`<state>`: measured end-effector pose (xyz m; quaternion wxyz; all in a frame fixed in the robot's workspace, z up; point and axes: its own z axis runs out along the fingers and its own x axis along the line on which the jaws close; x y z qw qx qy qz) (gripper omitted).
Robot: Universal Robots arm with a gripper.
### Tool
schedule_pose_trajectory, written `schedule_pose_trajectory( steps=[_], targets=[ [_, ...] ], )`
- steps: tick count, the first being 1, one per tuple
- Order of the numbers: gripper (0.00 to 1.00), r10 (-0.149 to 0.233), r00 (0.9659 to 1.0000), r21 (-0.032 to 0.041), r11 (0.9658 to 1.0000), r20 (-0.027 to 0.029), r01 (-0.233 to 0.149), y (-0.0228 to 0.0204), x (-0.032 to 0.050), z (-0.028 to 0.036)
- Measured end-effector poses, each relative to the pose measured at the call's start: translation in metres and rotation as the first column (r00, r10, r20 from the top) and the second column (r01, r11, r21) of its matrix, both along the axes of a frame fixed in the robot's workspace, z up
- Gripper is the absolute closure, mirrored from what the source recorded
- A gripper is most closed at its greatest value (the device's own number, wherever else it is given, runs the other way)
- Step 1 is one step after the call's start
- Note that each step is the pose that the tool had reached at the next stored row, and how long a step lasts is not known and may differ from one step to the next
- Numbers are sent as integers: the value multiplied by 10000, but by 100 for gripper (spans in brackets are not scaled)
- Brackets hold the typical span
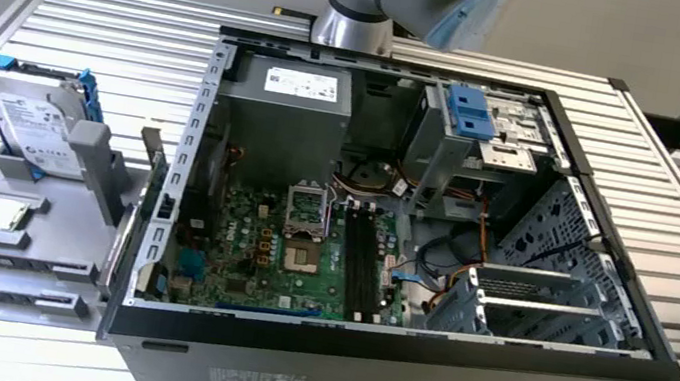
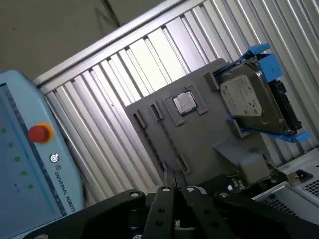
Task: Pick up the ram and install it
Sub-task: 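Pick up the ram and move it above insertion slot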
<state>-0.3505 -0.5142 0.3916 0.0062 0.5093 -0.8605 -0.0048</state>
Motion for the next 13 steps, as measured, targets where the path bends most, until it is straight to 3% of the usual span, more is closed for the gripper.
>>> schedule_pose_trajectory(
  steps=[3,6,9,13],
  targets=[
    [100,551,9985,-1,9985,4,-551,0,0,0],
    [100,1087,9941,-1,9941,23,-1087,0,1,-1],
    [100,1549,9878,4,9879,121,-1550,0,1,0],
    [100,2046,9786,101,9787,224,-2049,1,0,-4]
  ],
)
